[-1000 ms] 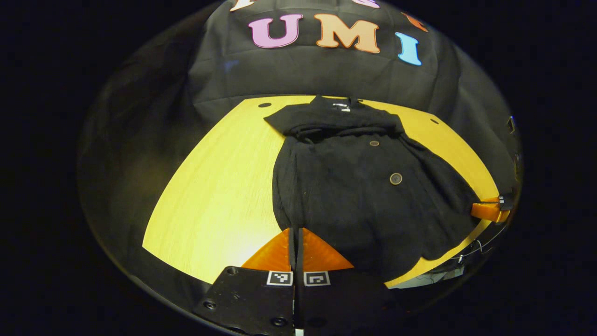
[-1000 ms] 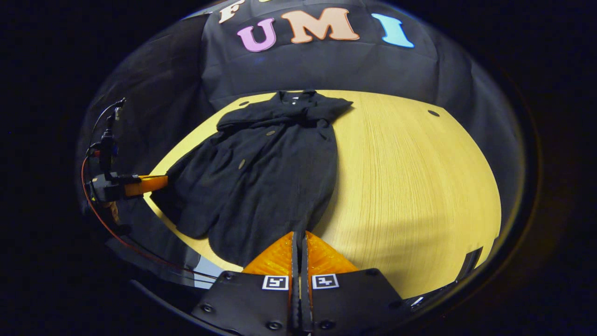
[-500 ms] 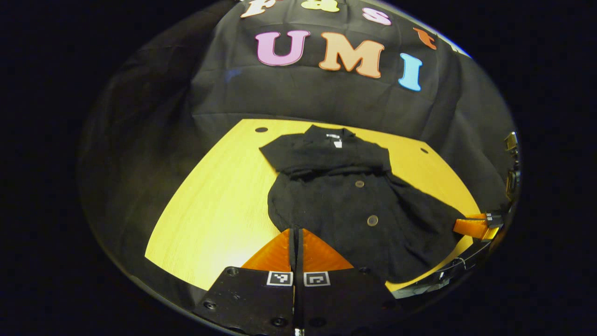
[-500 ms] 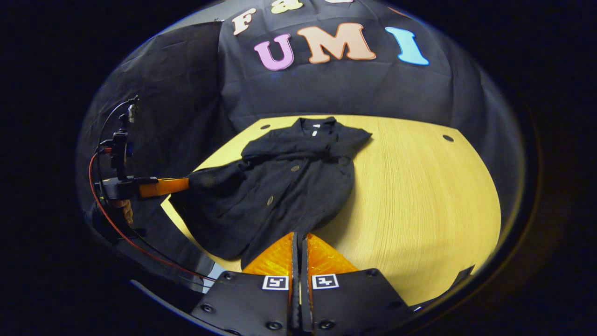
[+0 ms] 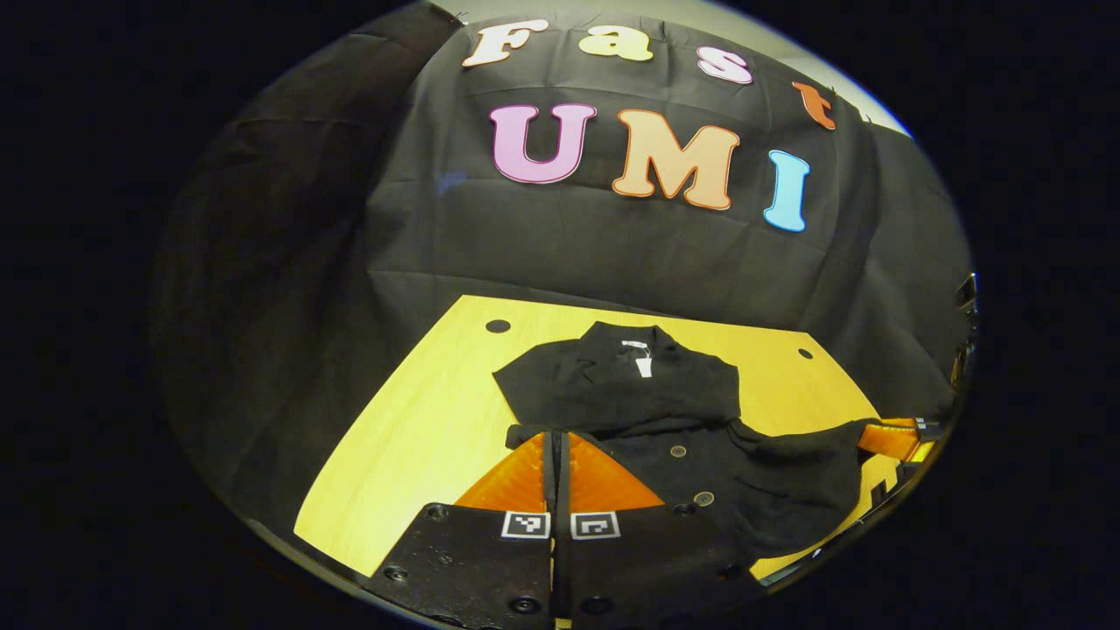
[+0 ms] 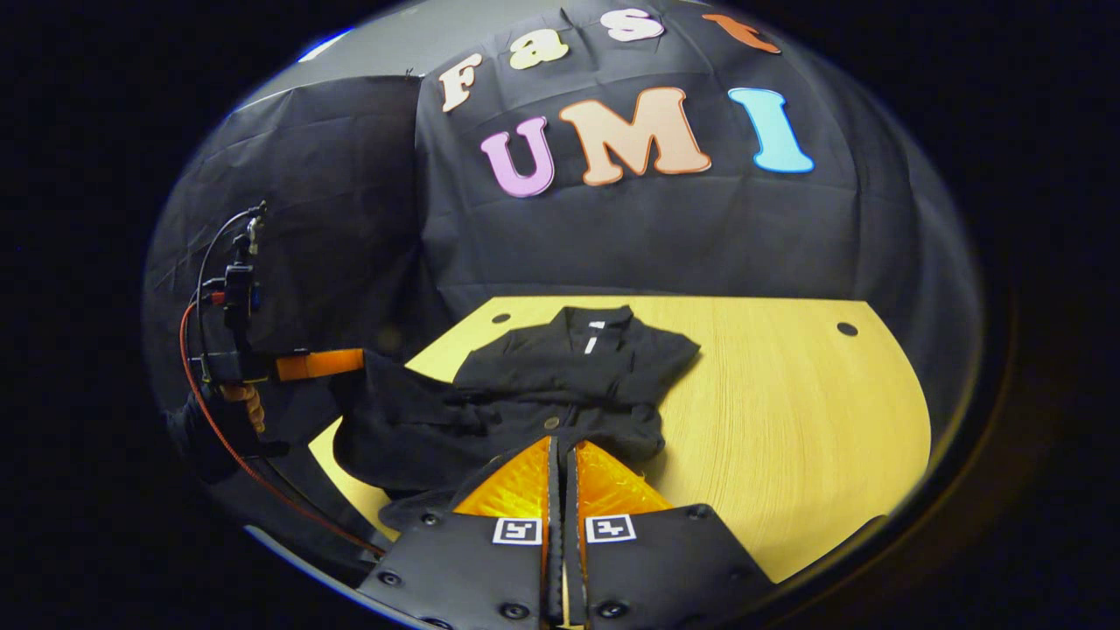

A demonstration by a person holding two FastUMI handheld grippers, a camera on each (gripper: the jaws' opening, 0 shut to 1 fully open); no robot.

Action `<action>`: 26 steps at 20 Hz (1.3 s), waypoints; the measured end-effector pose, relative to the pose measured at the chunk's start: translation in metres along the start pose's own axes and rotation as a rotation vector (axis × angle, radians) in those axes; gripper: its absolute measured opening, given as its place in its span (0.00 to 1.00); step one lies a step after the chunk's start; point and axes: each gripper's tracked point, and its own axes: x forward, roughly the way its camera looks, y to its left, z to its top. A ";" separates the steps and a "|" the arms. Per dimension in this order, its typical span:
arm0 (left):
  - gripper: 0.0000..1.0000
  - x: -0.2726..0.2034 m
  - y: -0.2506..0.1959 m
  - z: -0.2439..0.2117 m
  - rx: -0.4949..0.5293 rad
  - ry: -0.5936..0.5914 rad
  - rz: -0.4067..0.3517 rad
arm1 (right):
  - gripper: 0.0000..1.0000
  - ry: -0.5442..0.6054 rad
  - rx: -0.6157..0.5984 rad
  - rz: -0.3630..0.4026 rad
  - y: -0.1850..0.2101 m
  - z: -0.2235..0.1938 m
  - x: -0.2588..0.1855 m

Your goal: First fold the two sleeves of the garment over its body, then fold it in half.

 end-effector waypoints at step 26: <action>0.00 0.139 0.052 0.074 0.041 0.009 -0.054 | 0.04 -0.189 0.054 -0.251 -0.067 0.133 0.105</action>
